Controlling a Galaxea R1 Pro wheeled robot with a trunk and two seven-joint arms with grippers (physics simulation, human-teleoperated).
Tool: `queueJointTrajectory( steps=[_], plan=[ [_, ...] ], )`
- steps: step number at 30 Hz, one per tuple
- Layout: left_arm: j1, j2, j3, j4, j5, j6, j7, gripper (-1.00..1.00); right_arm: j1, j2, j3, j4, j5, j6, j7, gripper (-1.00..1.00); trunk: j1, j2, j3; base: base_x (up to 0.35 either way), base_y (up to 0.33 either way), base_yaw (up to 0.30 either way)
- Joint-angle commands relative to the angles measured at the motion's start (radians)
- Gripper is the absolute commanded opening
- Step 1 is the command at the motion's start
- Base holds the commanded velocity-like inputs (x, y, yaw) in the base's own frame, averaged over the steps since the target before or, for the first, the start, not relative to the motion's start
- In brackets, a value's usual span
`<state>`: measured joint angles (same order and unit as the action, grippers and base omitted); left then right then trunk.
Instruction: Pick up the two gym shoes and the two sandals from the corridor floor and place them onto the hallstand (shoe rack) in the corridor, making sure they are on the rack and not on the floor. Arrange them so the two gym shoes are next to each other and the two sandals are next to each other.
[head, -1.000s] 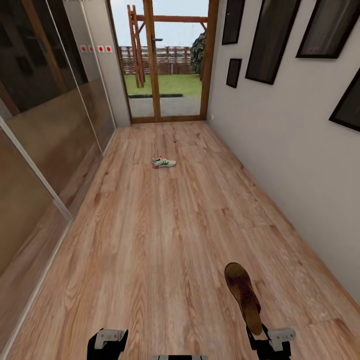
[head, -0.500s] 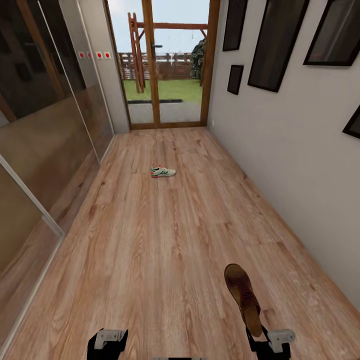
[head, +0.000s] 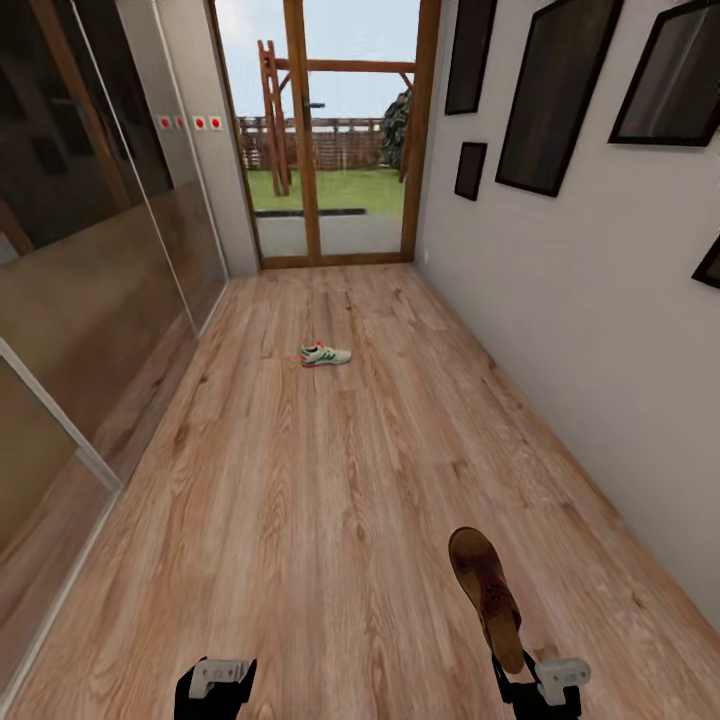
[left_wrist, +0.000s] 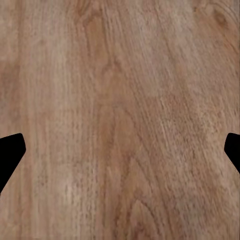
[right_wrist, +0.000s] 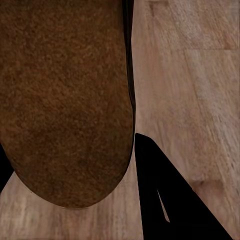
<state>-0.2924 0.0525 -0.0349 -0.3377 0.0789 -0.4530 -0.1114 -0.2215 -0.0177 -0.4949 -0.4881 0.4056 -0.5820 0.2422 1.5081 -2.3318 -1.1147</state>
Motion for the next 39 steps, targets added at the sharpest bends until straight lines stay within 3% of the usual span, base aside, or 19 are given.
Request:
queueJointTrajectory(
  steps=[1,20,39],
  plan=[
    [-0.001,0.000,-0.003,0.001,0.008,-0.003,-0.005,1.00,-0.001,0.001,-0.008,0.000,0.001,-0.002,0.009,-1.00,0.000,0.000,0.001,0.124,0.000,0.000],
    [-0.001,0.000,-0.003,0.000,0.009,-0.003,-0.004,1.00,-0.001,0.000,-0.008,0.000,0.001,-0.002,0.009,-1.00,0.000,0.000,0.030,0.327,0.027,0.000],
    [-0.001,-0.002,-0.003,0.000,0.009,-0.003,-0.004,1.00,-0.001,0.000,-0.008,0.000,0.001,-0.002,0.009,-1.00,0.000,0.000,0.060,0.320,0.127,0.000]
  ],
)
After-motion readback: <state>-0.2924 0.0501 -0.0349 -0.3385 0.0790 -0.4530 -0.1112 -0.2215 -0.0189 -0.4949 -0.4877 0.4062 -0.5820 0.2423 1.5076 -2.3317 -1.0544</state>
